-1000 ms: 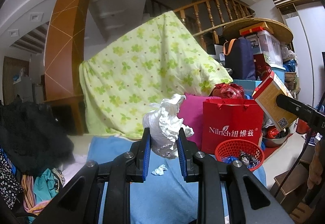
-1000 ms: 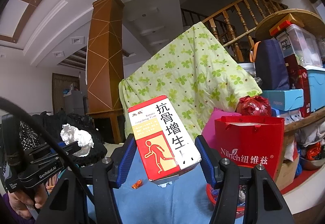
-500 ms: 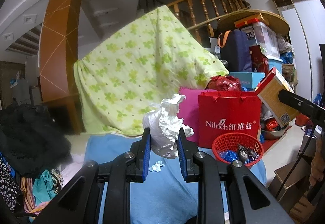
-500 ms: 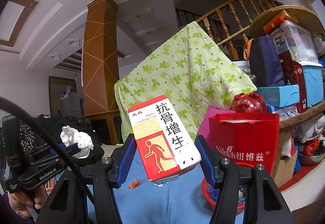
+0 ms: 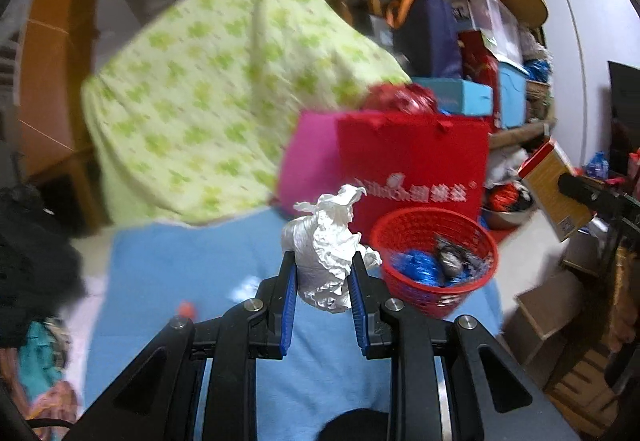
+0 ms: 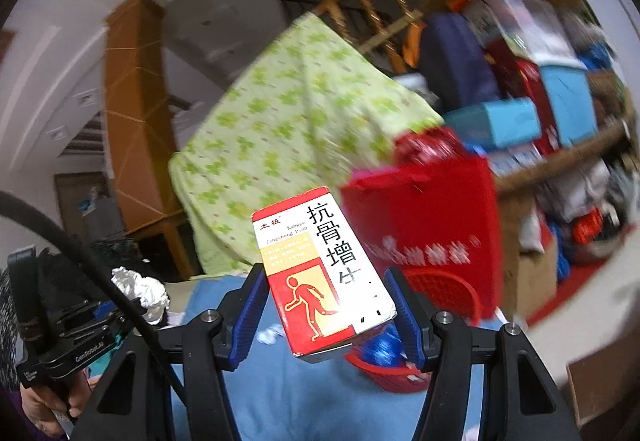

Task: Collect trash
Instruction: 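Drop the white tissue and medicine box into the red mesh wastebasket, then grasp the orange bundle with the left gripper while the right gripper grasps the light blue cloth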

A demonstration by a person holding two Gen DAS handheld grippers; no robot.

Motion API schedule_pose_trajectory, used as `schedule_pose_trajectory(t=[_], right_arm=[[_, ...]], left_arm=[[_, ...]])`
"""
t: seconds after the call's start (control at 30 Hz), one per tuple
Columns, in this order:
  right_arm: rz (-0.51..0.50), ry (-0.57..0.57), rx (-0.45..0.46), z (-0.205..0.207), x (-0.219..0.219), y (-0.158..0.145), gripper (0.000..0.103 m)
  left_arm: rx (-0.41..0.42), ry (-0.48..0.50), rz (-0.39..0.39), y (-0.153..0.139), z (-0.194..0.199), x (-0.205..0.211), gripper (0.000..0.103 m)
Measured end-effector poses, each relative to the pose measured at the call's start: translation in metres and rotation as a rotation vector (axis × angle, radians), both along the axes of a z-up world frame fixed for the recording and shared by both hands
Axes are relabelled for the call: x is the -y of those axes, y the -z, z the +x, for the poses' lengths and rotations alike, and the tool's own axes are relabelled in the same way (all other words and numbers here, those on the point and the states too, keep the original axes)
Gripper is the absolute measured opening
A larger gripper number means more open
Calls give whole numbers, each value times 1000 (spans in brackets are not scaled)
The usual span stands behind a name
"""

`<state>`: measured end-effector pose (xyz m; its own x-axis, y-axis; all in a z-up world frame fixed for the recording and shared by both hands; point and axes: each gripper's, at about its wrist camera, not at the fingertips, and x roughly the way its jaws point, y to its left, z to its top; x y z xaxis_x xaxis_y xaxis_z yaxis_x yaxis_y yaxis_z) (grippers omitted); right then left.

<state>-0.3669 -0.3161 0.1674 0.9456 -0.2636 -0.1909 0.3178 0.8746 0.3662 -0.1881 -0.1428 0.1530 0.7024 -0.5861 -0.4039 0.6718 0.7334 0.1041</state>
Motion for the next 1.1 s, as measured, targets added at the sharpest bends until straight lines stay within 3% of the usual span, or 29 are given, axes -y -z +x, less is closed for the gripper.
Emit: schedule_pose_trajectory(t=[0.23,0.37,0.43,0.53,0.6,0.7,0.8,0.9,1.1], right_arm=[[207,52,-49,27,78,43,62],[307,65,-44,56,115,62,62],[366,73,-41,75,135,75,64],[449,77,-29,100,159,96,70],[518,70,-43,114,173,111,74],[557,61,-46,119,178,121,74],[443,62,-38,111,162,106,74],[325,17,-25,110,132,82,74],[136,-227,-33,154,41,32,74]], left_arm=[[-171,211,1,24,57,82,26],[-201,295,-3,33,78,130,29],[-218,339,-13,39,89,154,34],[-229,354,1,51,100,181,65],[-228,345,5,57,105,185,68],[-199,327,35,68,103,169,68],[-147,265,74,82,105,134,69],[-186,171,70,99,119,82,69],[-225,-154,80,130,173,-33,69]])
